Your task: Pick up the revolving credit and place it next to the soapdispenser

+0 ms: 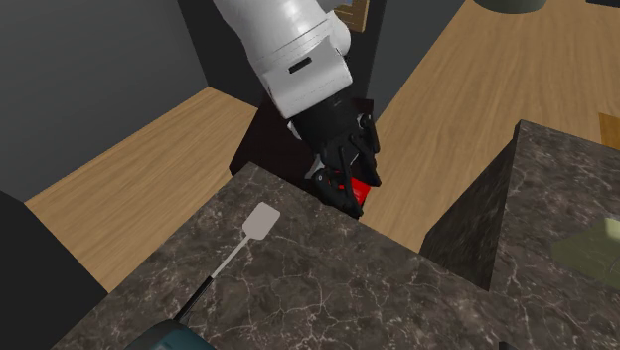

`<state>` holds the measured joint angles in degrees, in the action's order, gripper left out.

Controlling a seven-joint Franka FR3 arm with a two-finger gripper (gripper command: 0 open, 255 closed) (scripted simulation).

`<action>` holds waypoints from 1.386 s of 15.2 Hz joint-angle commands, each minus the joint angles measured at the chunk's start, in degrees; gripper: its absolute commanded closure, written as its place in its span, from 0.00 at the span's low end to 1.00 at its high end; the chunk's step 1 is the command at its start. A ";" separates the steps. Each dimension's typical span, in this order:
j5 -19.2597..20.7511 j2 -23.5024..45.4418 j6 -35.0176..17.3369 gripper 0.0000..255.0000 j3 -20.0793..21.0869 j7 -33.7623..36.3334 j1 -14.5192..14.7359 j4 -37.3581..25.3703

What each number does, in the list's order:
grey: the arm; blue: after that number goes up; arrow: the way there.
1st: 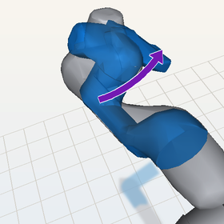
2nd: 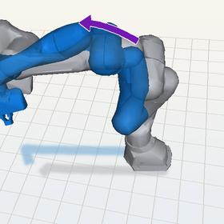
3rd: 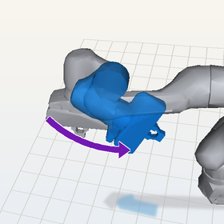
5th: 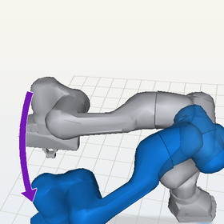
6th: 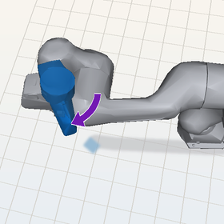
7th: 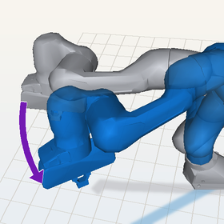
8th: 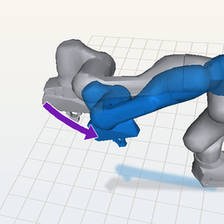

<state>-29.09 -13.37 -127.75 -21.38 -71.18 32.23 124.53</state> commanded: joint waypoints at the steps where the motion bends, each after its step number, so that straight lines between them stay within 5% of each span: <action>1: 0.67 -0.43 1.14 1.00 0.20 1.01 -0.11 -0.96; 18: 4.23 -1.24 12.26 1.00 0.68 7.53 -0.67 -12.59; 21: 4.88 -2.45 10.60 1.00 2.89 10.35 0.13 -11.06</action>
<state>-24.41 -15.41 -116.46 -19.31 -61.91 32.05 112.86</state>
